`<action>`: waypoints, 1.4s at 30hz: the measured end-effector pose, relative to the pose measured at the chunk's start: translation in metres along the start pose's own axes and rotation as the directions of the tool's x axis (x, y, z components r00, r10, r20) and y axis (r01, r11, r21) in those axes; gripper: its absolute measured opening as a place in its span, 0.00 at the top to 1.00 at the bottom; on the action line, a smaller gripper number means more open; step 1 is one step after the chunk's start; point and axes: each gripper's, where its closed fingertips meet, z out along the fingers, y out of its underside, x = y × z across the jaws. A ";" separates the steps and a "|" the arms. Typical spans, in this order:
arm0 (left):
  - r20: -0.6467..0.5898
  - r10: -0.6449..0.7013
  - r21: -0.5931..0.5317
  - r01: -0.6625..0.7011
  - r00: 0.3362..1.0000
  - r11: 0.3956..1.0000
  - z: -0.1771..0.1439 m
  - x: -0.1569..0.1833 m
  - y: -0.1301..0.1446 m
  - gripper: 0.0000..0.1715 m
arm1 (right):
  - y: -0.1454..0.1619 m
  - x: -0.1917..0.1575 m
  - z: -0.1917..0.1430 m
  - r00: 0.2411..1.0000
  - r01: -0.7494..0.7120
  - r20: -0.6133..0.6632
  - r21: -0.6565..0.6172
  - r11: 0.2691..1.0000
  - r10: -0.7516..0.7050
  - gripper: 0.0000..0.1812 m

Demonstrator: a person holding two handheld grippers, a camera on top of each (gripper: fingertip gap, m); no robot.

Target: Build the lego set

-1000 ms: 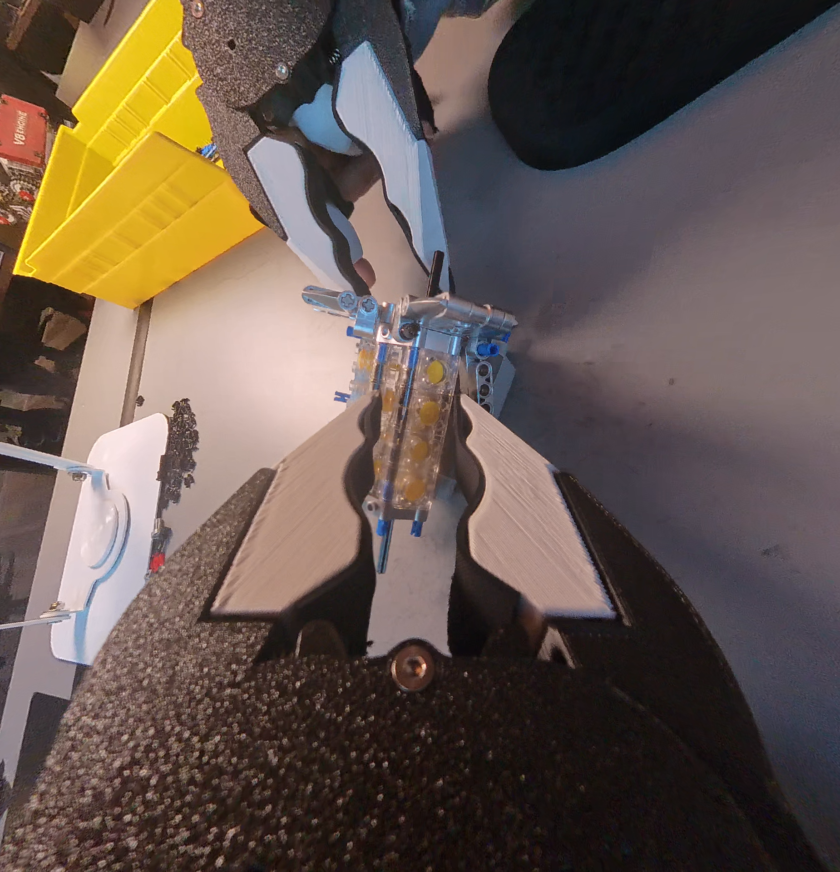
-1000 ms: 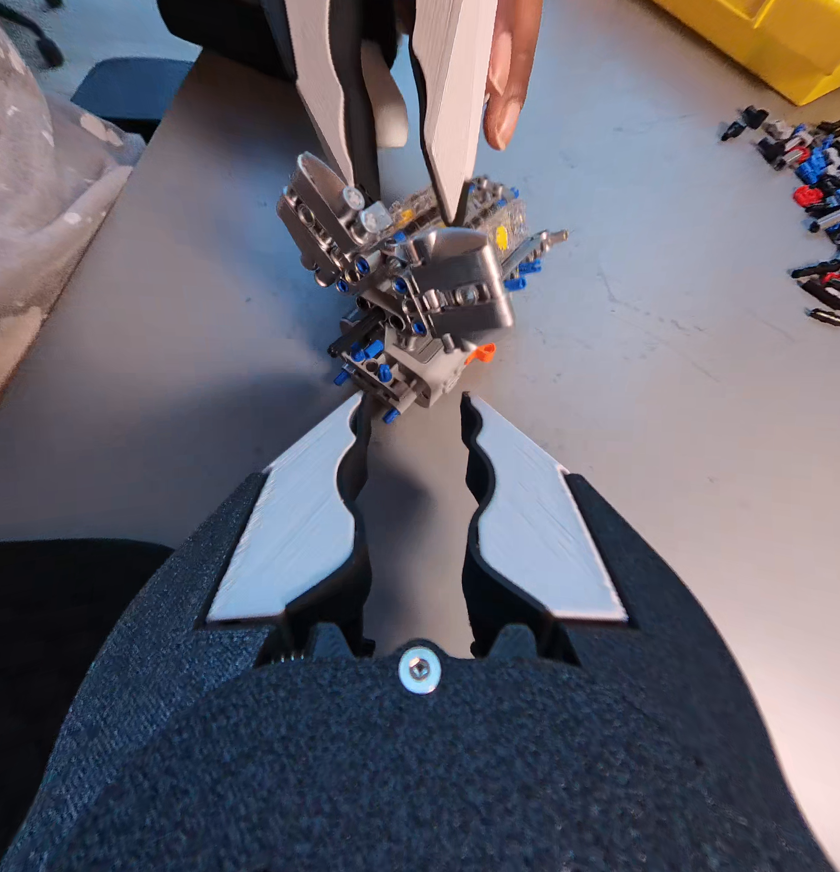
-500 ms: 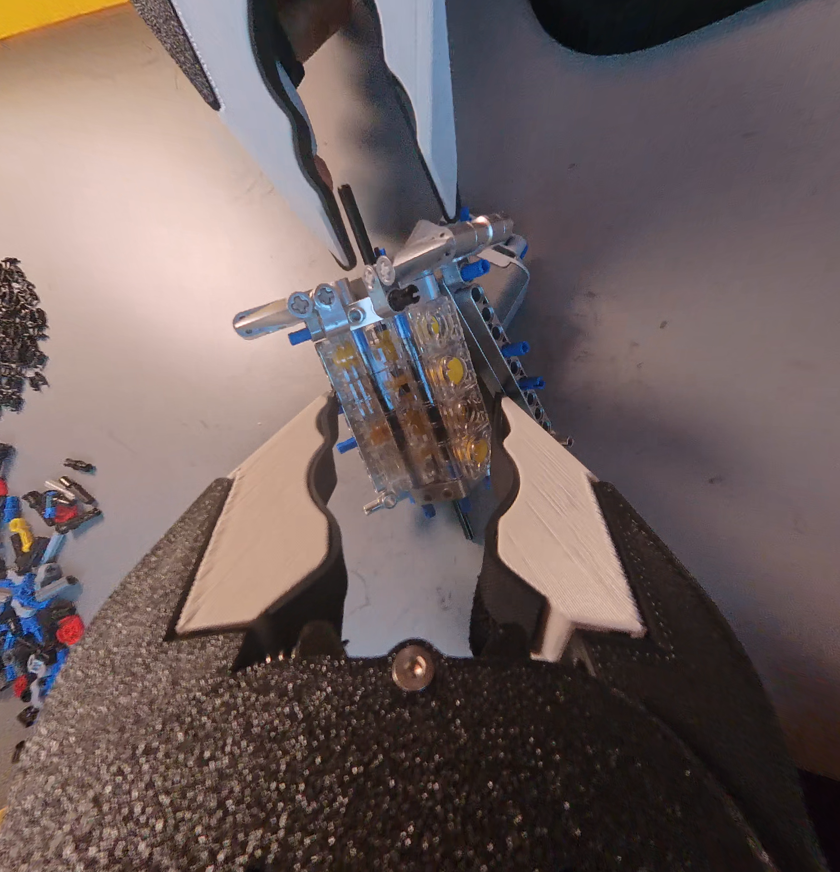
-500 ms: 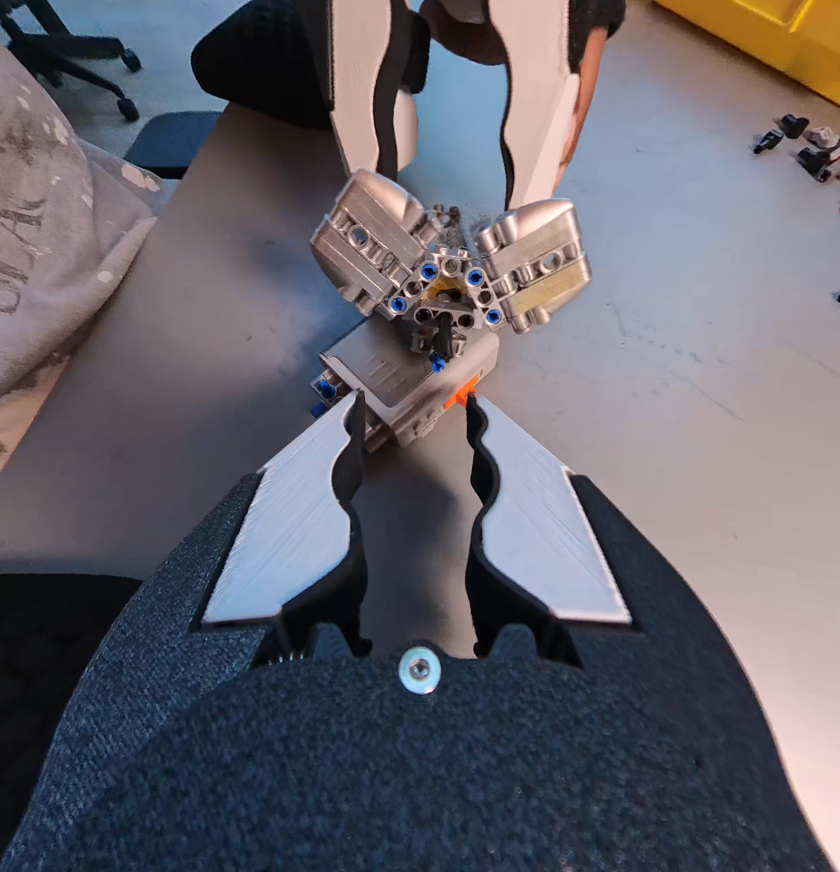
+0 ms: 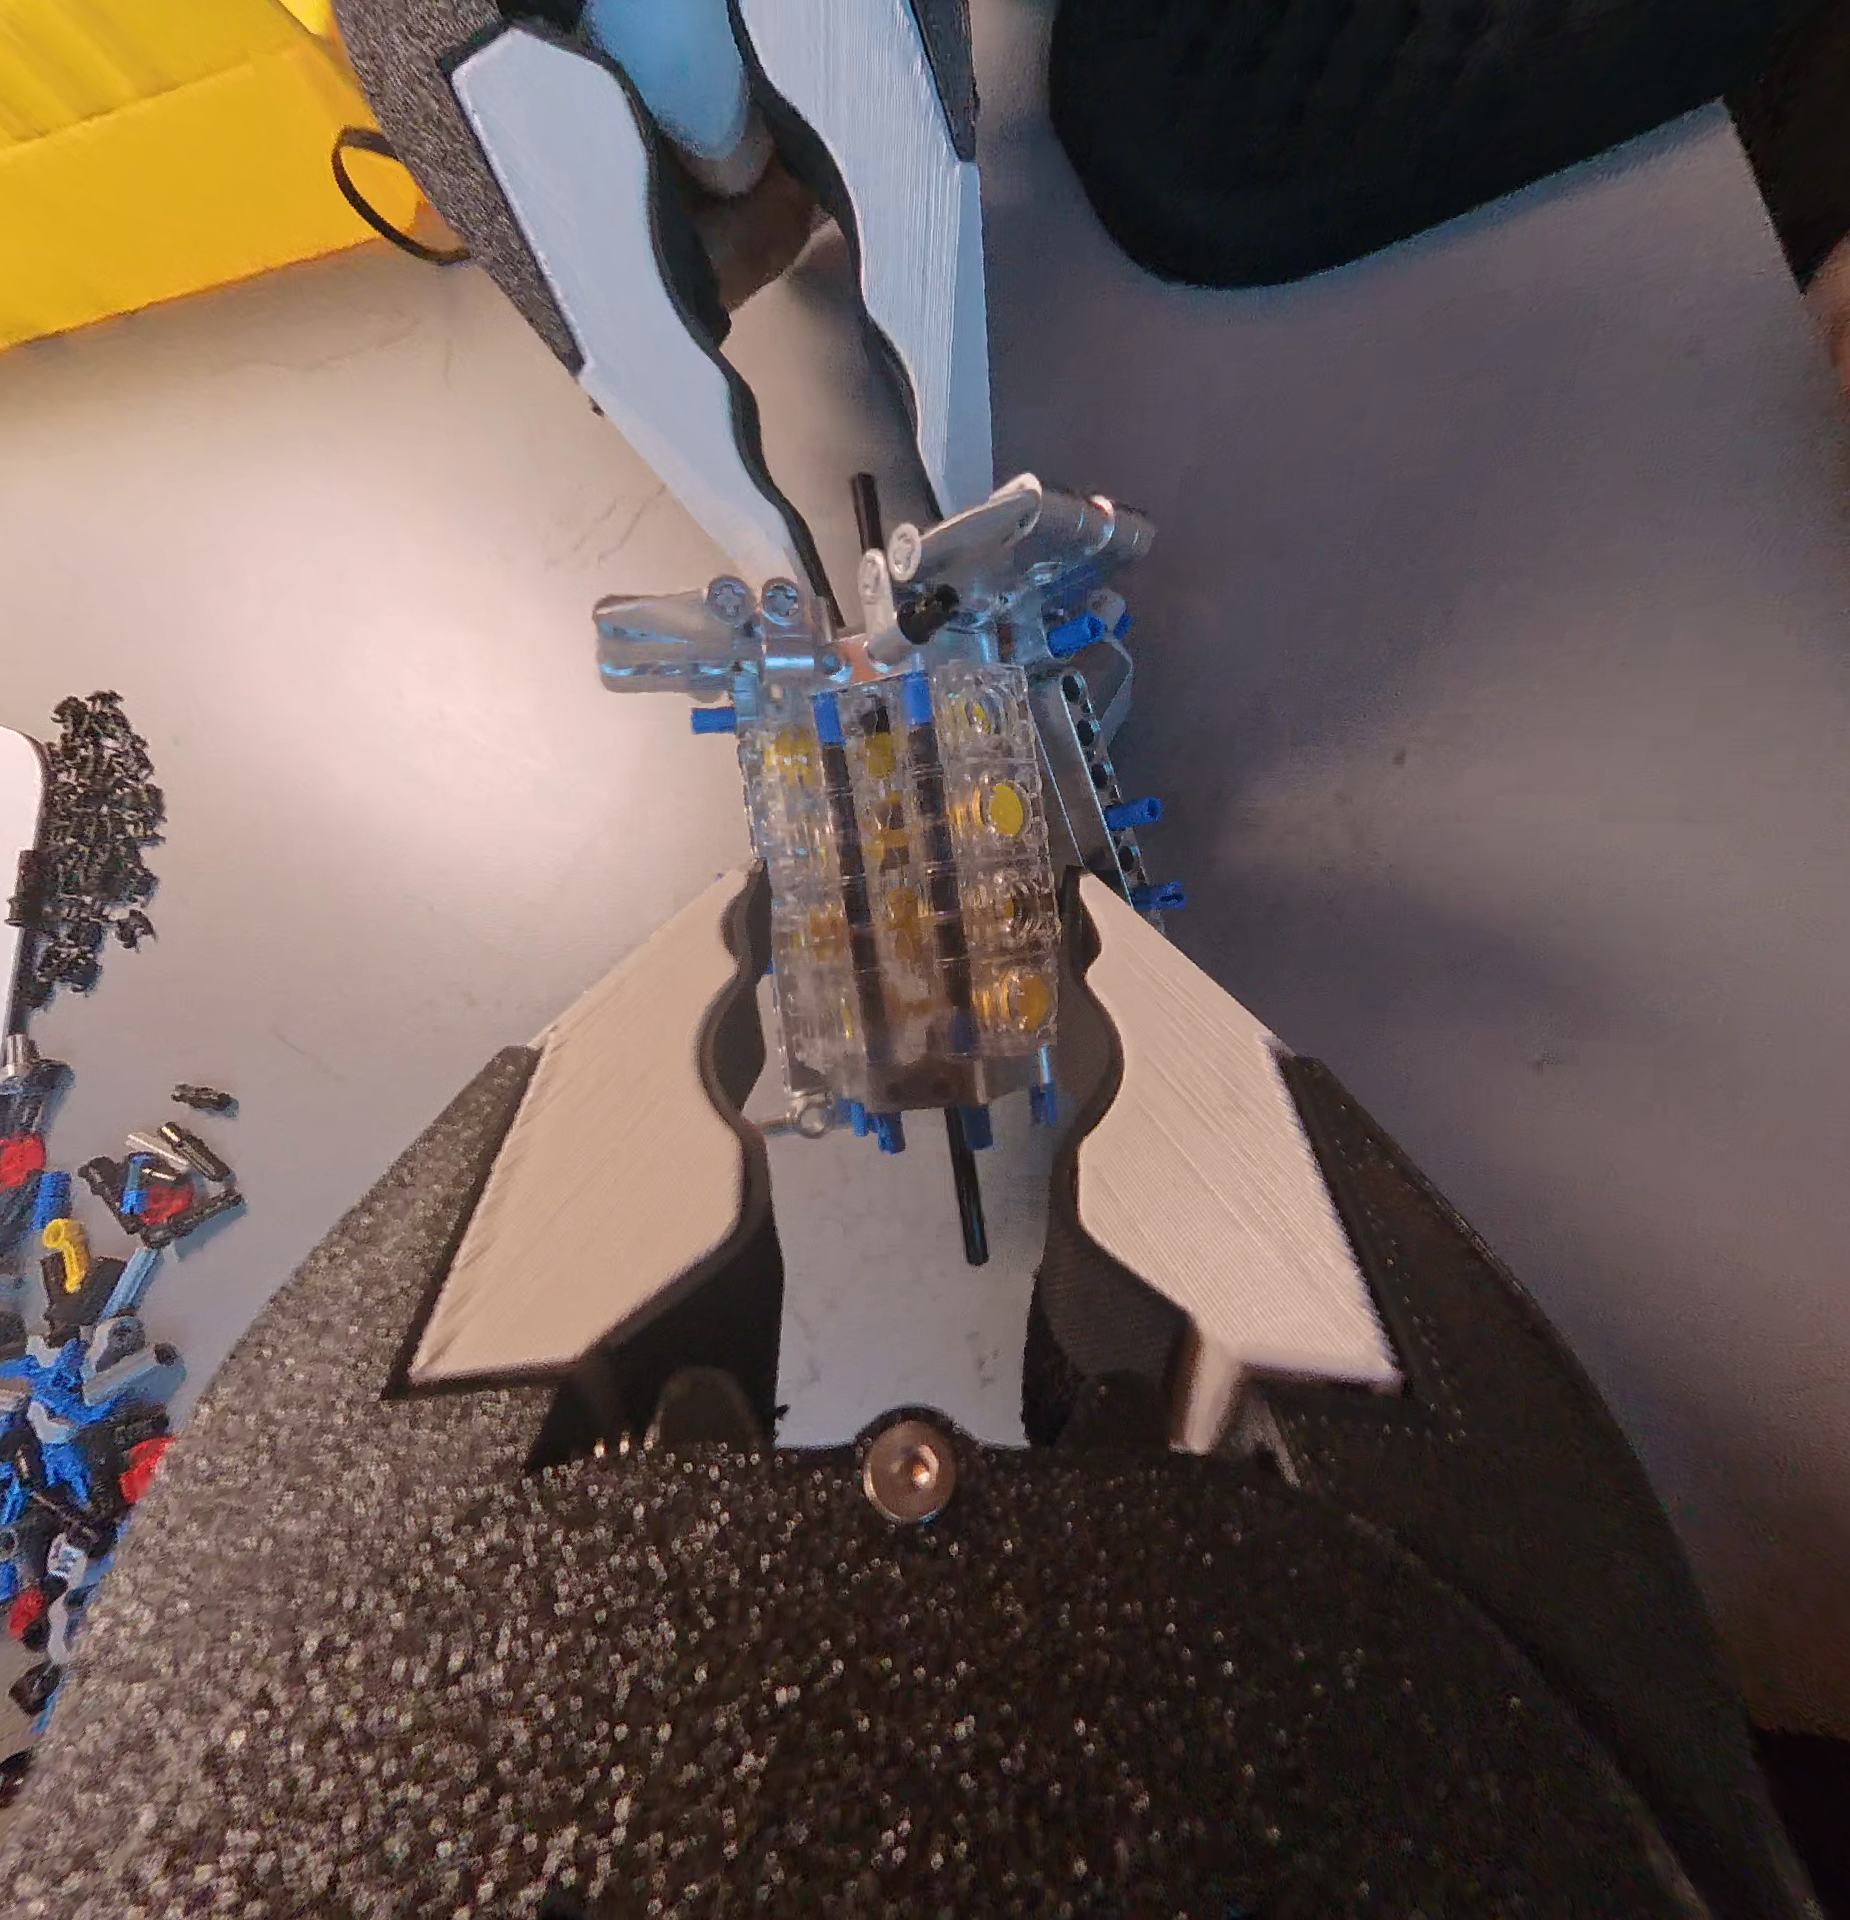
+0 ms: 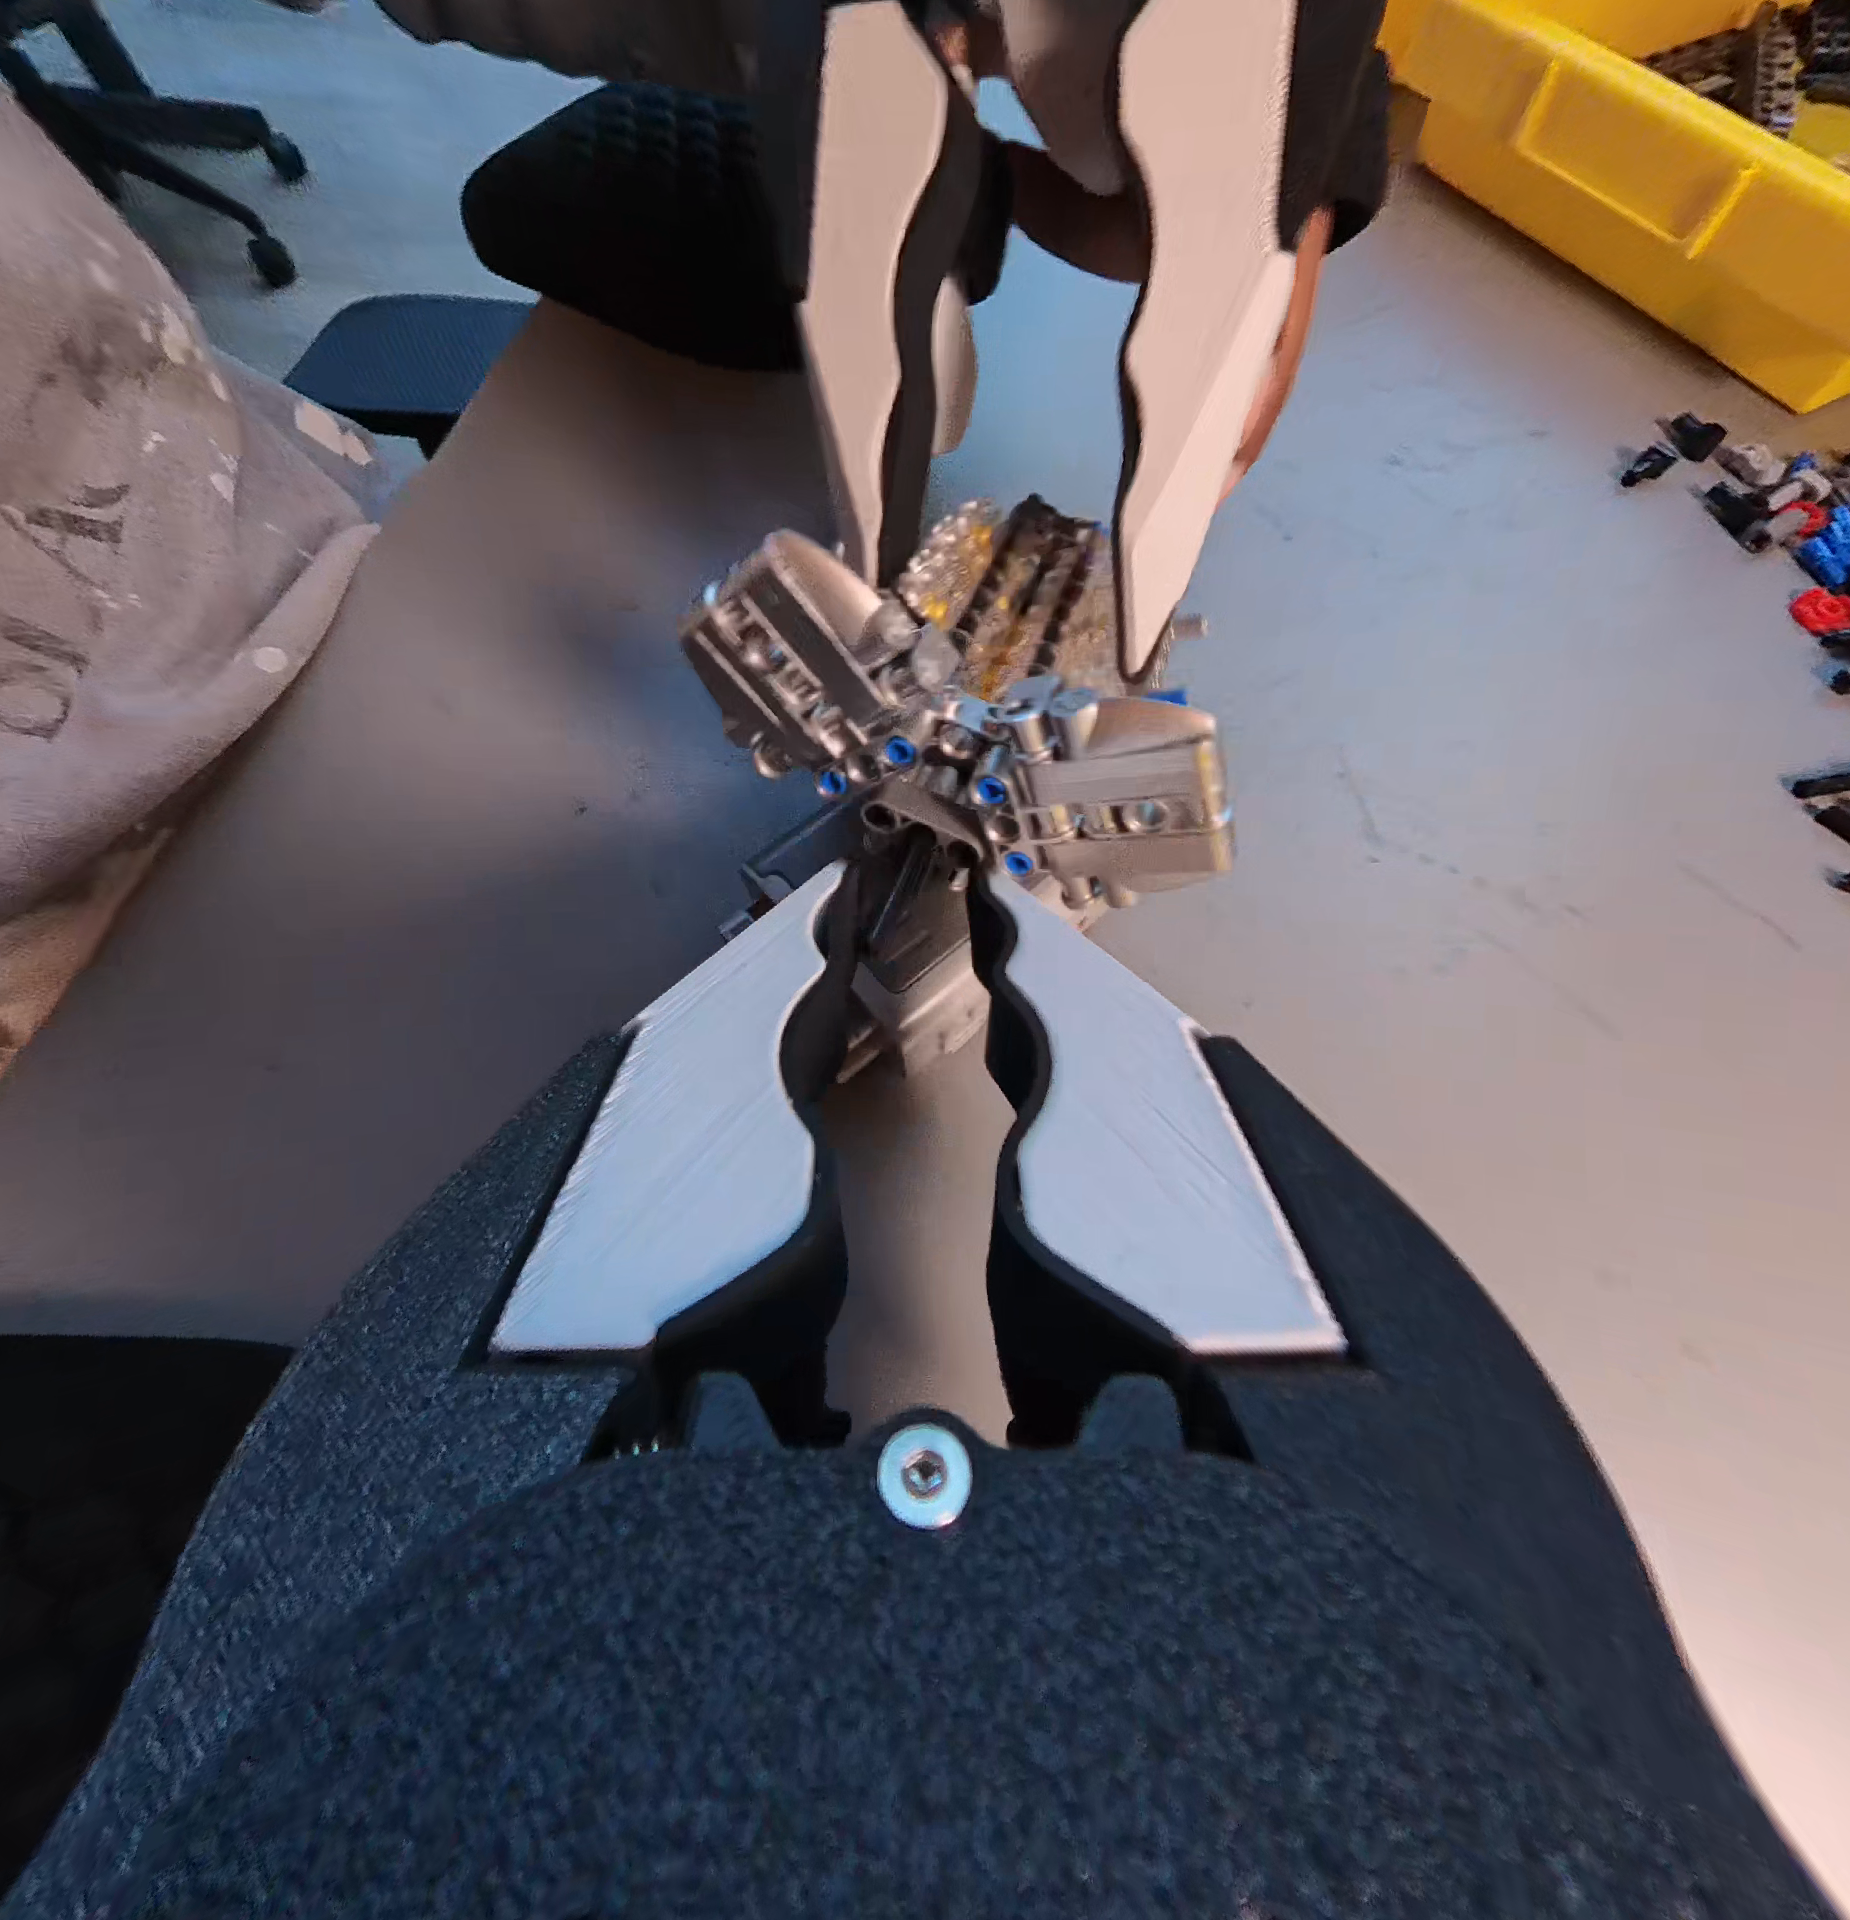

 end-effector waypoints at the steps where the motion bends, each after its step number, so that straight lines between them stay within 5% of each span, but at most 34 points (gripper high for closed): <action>1: 0.010 0.007 0.018 -0.007 1.000 1.000 -0.003 -0.001 -0.004 0.72 | -0.001 -0.002 0.000 1.000 0.014 -0.002 -0.005 1.000 -0.014 0.90; 4: 0.002 0.023 0.059 -0.023 1.000 0.998 -0.012 0.001 -0.015 0.88 | -0.006 -0.009 -0.003 0.999 0.032 0.009 0.005 0.999 -0.032 0.95; 13: 0.002 0.063 -0.034 -0.063 0.998 0.997 -0.004 0.002 -0.012 0.87 | -0.004 -0.004 -0.011 0.995 0.006 -0.096 -0.043 0.999 -0.010 0.98; 21: 0.004 0.000 -0.107 0.001 1.000 0.994 0.003 -0.007 -0.002 0.56 | 0.001 -0.008 -0.010 0.996 0.038 -0.080 -0.064 0.997 -0.044 0.98; 25: -0.138 0.005 -0.197 -0.032 0.990 0.980 0.018 0.008 0.007 0.55 | -0.001 -0.011 -0.008 0.996 0.043 -0.076 -0.060 0.997 -0.047 0.98; 38: -0.154 0.101 -0.278 -0.142 0.983 0.950 -0.001 0.005 0.002 0.65 | -0.035 -0.019 -0.023 0.992 -0.127 0.000 0.114 0.985 0.128 1.00; 42: -0.182 0.084 -0.243 -0.127 0.980 0.962 -0.011 0.000 -0.009 0.84 | -0.039 -0.021 -0.025 0.987 -0.157 -0.006 0.145 0.977 0.160 1.00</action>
